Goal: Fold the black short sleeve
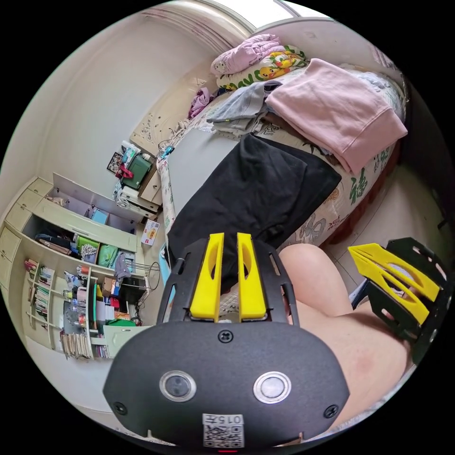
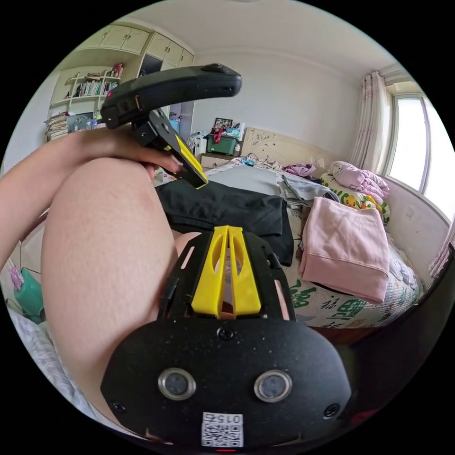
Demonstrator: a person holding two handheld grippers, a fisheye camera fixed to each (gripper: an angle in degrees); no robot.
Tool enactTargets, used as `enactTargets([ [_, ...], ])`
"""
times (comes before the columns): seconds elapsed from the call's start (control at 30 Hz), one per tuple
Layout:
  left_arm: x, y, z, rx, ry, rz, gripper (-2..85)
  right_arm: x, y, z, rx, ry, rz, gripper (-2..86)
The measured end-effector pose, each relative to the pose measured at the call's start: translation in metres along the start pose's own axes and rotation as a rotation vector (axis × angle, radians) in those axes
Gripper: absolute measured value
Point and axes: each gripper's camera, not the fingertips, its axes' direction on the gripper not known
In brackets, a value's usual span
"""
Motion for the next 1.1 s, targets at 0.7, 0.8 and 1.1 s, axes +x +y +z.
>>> enactTargets([
  [0.7, -0.093, 0.043, 0.05, 0.128, 0.112, -0.236, 1.0, 0.117, -0.094, 0.049, -0.02, -0.094, 0.231, -0.6],
  [0.8, -0.14, 0.061, 0.068, 0.167, 0.231, -0.45, 0.1, 0.129, -0.135, 0.075, -0.03, -0.074, 0.217, -0.6],
  [1.1, -0.233, 0.099, 0.197, 0.188, 0.678, -0.754, 0.6, 0.145, -0.279, 0.221, -0.36, -0.077, 0.355, -0.7],
])
